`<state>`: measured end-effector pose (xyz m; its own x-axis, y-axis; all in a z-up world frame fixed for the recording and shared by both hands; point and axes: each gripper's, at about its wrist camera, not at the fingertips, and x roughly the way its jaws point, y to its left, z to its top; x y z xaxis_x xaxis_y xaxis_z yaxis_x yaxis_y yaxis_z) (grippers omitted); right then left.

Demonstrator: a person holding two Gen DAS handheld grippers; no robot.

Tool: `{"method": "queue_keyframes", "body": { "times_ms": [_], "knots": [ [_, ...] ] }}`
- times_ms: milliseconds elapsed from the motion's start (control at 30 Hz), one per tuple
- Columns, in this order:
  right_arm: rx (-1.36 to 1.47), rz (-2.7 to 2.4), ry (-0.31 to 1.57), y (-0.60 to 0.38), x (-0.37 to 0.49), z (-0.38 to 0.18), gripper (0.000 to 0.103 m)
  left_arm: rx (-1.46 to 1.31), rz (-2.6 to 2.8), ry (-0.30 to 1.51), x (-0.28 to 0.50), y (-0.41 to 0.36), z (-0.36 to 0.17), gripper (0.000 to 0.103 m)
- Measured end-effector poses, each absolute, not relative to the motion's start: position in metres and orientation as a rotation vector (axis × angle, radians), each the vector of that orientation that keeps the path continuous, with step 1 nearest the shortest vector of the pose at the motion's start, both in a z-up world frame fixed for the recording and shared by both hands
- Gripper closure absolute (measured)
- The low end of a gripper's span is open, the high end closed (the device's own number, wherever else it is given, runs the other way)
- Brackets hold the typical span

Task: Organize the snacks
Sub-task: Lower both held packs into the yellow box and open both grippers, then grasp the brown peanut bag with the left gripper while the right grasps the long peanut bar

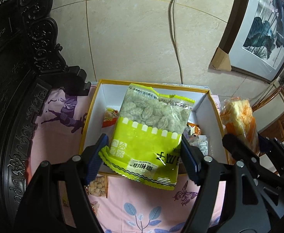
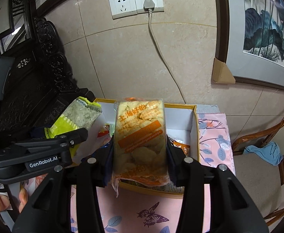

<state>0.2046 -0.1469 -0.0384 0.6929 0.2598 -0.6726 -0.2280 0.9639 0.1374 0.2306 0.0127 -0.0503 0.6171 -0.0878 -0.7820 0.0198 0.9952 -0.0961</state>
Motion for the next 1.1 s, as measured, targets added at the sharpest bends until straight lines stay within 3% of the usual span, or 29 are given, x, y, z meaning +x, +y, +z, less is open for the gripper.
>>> {"method": "queue_keyframes", "body": {
  "times_ms": [100,133,167,267,767,967,1100],
  "knots": [
    [0.045,0.264,0.757,-0.147,0.209,-0.04,0.056,-0.077,-0.06,0.909,0.236,0.011,-0.051,0.029],
    [0.044,0.255,0.754,-0.147,0.211,-0.039,0.052,-0.07,-0.062,0.912,0.24,0.01,-0.052,0.028],
    [0.044,0.242,0.747,-0.148,0.213,-0.039,0.033,-0.064,-0.059,0.913,0.241,0.009,-0.052,0.025],
    [0.031,0.169,0.737,-0.154,0.221,-0.038,0.015,-0.052,-0.016,0.915,0.248,0.011,-0.051,0.009],
    [0.031,0.249,0.762,-0.153,0.21,-0.04,0.014,-0.022,0.044,0.872,0.219,0.037,-0.029,0.007],
    [-0.075,0.508,0.842,-0.11,0.179,-0.083,0.012,-0.079,0.195,0.939,0.162,0.114,-0.037,0.007],
    [-0.141,0.859,0.892,-0.032,0.14,-0.118,0.012,-0.171,0.294,0.968,0.13,0.157,-0.044,0.007]
  ]
}}
